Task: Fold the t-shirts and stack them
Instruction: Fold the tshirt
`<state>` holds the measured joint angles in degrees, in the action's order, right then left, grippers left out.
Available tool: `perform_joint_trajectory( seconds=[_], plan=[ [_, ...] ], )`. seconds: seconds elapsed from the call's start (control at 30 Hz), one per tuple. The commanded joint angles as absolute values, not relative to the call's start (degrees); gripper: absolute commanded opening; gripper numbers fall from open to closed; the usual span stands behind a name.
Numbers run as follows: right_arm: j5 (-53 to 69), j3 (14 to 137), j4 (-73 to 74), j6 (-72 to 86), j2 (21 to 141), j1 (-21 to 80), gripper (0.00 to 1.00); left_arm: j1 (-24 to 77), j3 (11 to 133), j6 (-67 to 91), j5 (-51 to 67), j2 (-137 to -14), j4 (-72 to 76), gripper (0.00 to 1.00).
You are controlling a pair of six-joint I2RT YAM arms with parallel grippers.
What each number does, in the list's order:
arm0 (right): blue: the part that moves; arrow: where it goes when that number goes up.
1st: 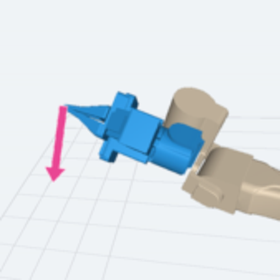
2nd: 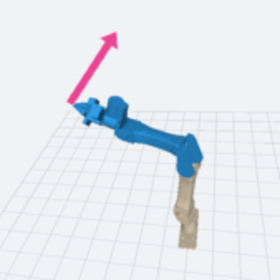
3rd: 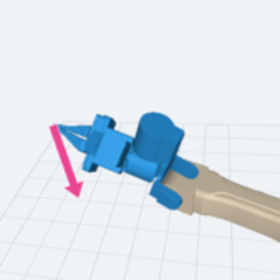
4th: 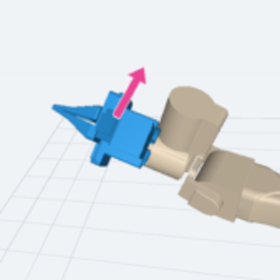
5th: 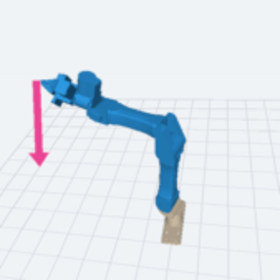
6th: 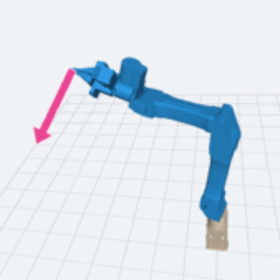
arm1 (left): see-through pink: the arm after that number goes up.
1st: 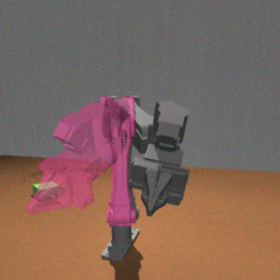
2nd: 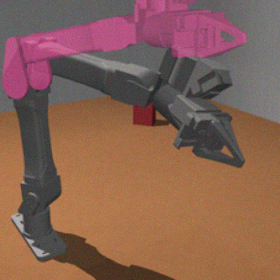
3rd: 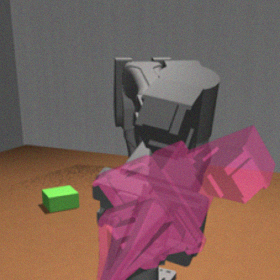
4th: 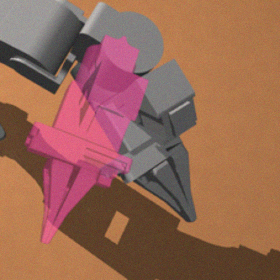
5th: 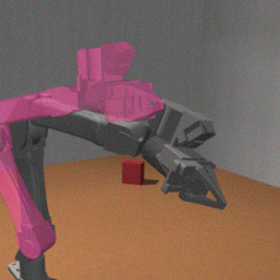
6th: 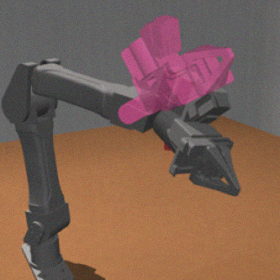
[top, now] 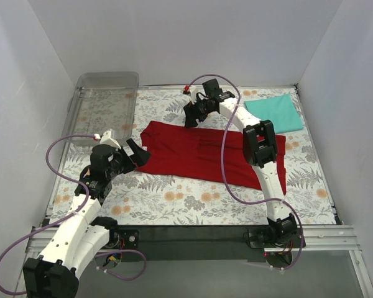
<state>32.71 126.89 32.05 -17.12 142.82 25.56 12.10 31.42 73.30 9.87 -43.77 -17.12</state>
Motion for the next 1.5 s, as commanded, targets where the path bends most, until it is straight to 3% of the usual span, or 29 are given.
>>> perform_joint_trajectory(
  seconds=[0.0, 0.2, 0.43, 0.9, 1.23, 1.47],
  plan=[
    [33.92, 126.91, 33.83, -17.84, 144.23, 26.54, 0.65, 11.87, 31.11, 73.56, 10.37, -43.68, -16.7, 0.96],
    [34.28, 125.42, 35.42, -18.72, 144.67, 27.6, 0.64, 11.87, 30.59, 73.65, 10.11, -42.8, -16.96, 0.96],
    [35.95, 121.65, 36.82, -20.65, 142.3, 28.65, 0.54, 11.87, 30.59, 73.74, 9.76, -42.36, -17.4, 0.96],
    [32.17, 123.93, 32.26, -13.55, 142.91, 25.59, 0.02, 11.87, 30.59, 73.48, 10.11, -41.57, -18.72, 0.96],
    [27.08, 121.64, 17.16, 6.57, 141.86, 19.08, 0.01, 11.87, 28.39, 75.32, 11.25, -42.36, -16.7, 0.96],
    [7.94, 122.69, 13.18, 18.35, 141.68, 18.02, 0.01, 11.87, 26.55, 78.3, 14.76, -44.82, -11.78, 0.95]
  ],
)
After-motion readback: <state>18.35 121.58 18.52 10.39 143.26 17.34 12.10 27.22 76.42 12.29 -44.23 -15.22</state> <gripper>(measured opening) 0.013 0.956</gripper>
